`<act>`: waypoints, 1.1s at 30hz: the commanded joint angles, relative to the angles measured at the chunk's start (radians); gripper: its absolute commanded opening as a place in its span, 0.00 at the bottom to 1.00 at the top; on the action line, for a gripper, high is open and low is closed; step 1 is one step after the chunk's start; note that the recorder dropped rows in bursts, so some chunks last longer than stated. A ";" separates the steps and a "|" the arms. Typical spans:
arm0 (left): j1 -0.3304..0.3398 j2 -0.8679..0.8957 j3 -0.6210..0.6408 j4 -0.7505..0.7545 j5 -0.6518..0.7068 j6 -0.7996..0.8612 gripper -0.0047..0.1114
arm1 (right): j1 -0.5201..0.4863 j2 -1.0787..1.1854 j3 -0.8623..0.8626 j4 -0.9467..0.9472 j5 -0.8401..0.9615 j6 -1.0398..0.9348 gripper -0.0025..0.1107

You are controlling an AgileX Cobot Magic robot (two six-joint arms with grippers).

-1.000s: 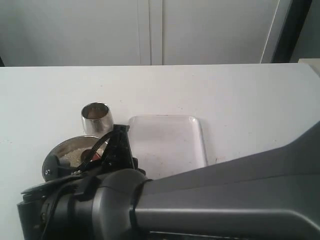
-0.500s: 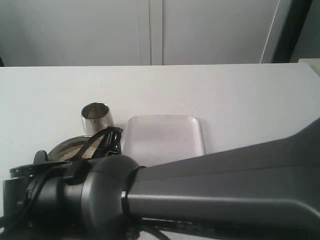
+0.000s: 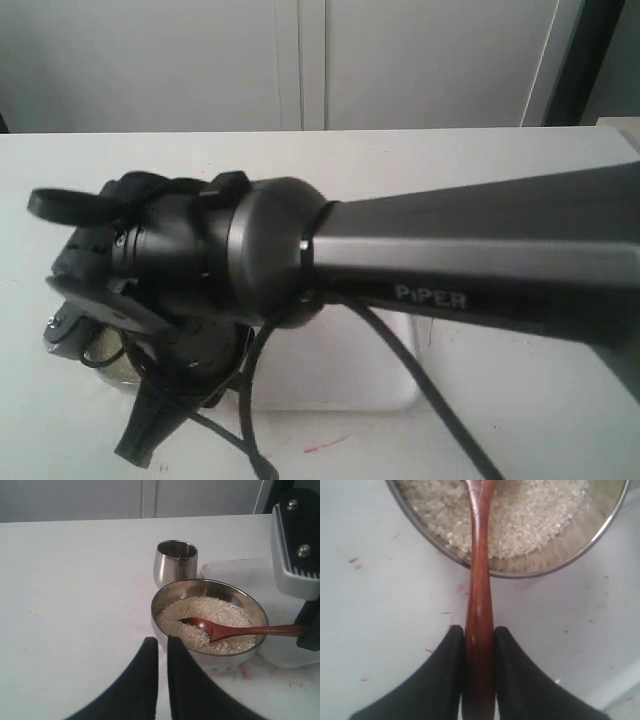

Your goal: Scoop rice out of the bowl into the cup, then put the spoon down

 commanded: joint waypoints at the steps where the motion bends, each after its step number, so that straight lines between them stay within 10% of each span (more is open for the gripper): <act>1: -0.006 0.007 -0.006 -0.010 -0.003 0.000 0.16 | -0.045 -0.030 -0.010 0.092 -0.004 -0.037 0.02; 33: -0.006 0.007 -0.006 -0.010 -0.003 0.000 0.16 | -0.140 -0.272 0.208 0.247 -0.154 -0.164 0.02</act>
